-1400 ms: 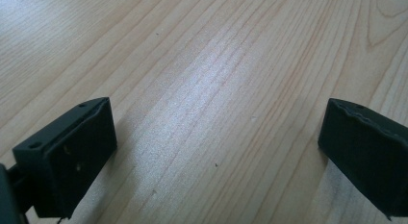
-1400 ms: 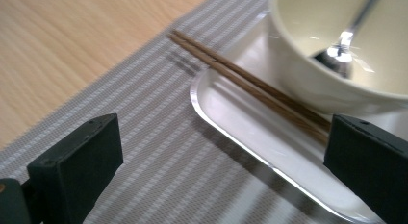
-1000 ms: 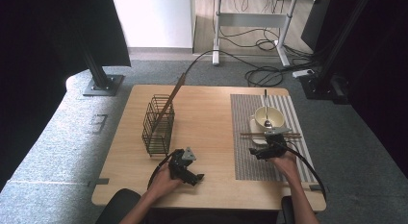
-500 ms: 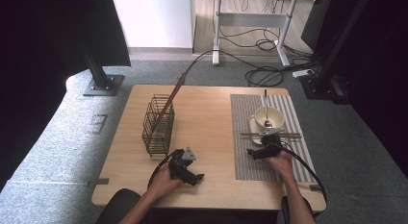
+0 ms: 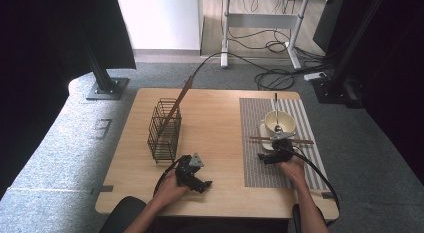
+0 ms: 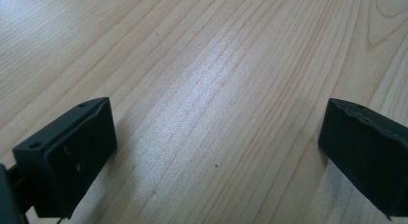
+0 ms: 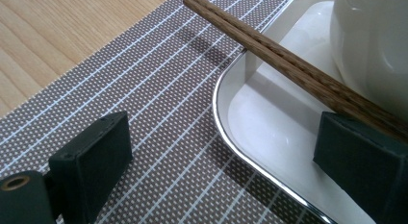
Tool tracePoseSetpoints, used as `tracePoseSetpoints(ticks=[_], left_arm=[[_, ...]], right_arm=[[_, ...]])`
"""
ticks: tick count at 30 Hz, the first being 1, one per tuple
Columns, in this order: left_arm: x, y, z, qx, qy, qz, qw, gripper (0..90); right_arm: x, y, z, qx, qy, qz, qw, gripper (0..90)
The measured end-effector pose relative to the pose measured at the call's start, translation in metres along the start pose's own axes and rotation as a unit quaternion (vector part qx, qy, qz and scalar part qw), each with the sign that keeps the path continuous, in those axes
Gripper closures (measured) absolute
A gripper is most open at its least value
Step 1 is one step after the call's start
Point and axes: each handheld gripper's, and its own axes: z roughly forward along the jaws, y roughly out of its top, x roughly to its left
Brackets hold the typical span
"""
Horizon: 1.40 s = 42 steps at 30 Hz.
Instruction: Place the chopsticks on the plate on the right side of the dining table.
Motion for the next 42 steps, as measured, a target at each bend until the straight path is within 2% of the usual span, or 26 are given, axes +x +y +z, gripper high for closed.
tracePoseSetpoints(ticks=[5, 11, 24, 27, 29, 33, 37, 42], left_arm=[[0.000, 0.000, 0.000, 0.000, 0.000, 0.000, 1.0000, 0.0], [0.000, 0.000, 0.000, 0.000, 0.000, 0.000, 1.0000, 0.0], [0.000, 0.000, 0.000, 0.000, 0.000, 0.000, 1.0000, 0.0], [0.000, 0.000, 0.000, 0.000, 0.000, 0.000, 1.0000, 0.0], [0.000, 0.000, 0.000, 0.000, 0.000, 0.000, 1.0000, 0.0], [0.000, 0.000, 0.000, 0.000, 0.000, 0.000, 1.0000, 0.0], [0.000, 0.000, 0.000, 0.000, 0.000, 0.000, 1.0000, 0.0], [0.000, 0.000, 0.000, 0.000, 0.000, 0.000, 1.0000, 0.0]], right_arm=[[-0.003, -0.005, -0.012, -0.006, -0.012, 0.008, 0.9999, 5.1], [-0.017, -0.015, -0.019, -0.005, -0.031, 0.028, 0.9991, 5.2], [-0.021, -0.017, -0.015, 0.000, -0.039, 0.025, 0.9989, 5.8], [-0.020, -0.017, -0.021, -0.001, -0.042, 0.021, 0.9989, 5.8], [-0.021, -0.016, -0.027, -0.003, -0.053, 0.019, 0.9984, 5.8], [-0.031, -0.018, -0.041, -0.015, -0.082, 0.032, 0.9960, 6.2], [-0.042, -0.023, -0.052, -0.026, -0.109, 0.055, 0.9922, 6.4], [-0.057, -0.031, -0.060, -0.031, -0.154, 0.080, 0.9843, 5.8]])
